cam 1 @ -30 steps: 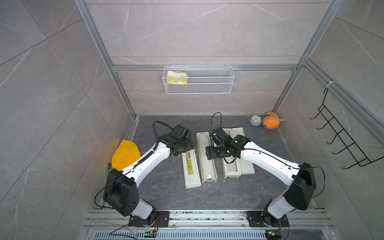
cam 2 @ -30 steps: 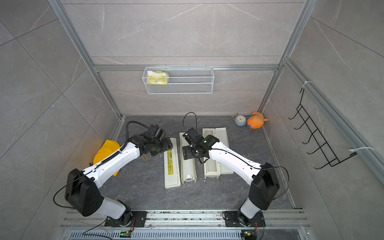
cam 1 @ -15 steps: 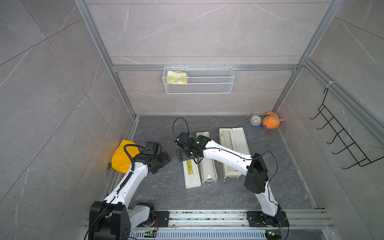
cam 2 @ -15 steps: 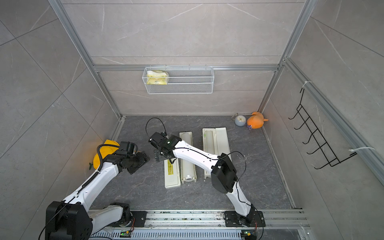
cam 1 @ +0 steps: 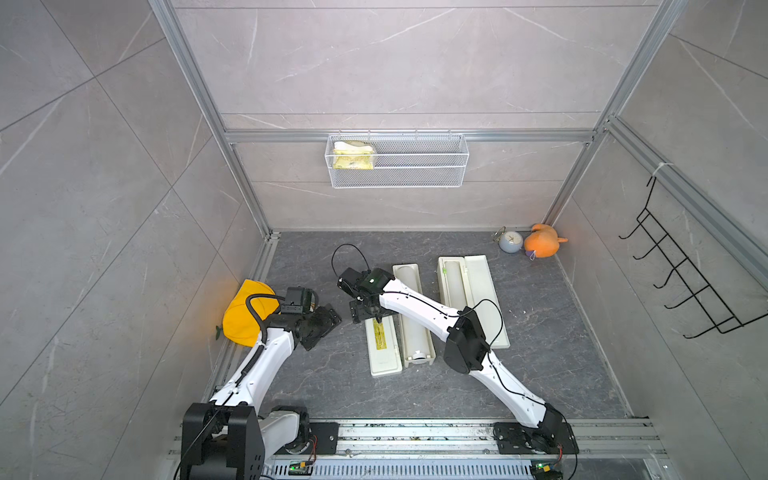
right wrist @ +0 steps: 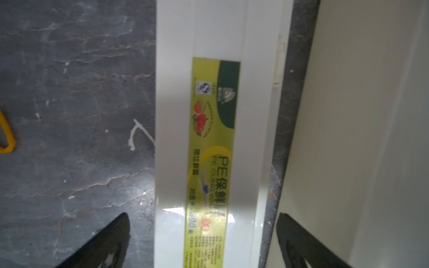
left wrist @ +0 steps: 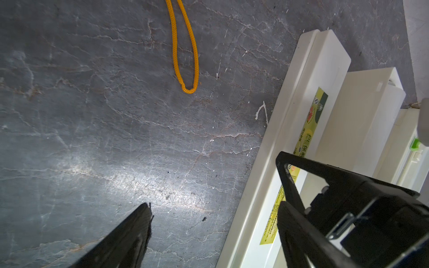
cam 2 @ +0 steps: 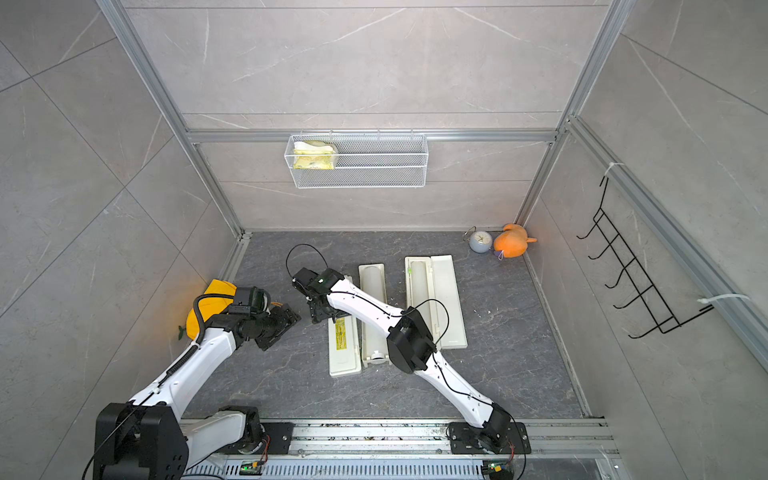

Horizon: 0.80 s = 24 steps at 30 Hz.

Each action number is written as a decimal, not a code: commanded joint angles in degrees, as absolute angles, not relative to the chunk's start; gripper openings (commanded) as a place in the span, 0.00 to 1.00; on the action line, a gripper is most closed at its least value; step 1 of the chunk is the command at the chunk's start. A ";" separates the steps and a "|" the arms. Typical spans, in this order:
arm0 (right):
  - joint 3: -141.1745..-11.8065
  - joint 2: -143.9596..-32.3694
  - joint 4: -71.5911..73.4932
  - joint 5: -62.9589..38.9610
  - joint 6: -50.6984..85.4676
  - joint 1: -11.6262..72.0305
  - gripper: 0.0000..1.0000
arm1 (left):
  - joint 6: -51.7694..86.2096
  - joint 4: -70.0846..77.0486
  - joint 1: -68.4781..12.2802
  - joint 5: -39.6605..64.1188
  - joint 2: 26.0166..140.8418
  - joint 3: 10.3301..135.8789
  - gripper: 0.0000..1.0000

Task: Put plastic wrap rolls into dispensers
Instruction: Pick up the lid from the center of the board.

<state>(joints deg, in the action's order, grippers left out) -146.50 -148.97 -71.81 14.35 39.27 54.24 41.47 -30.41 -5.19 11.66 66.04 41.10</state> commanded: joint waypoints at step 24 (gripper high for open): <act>-145.87 -153.13 -74.29 3.75 38.42 53.84 1.00 | 39.13 -28.32 -2.72 15.46 66.53 40.02 0.86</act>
<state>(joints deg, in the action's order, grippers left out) -145.18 -151.94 -69.80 3.20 39.22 52.21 40.62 -29.45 -3.09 14.13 66.50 40.58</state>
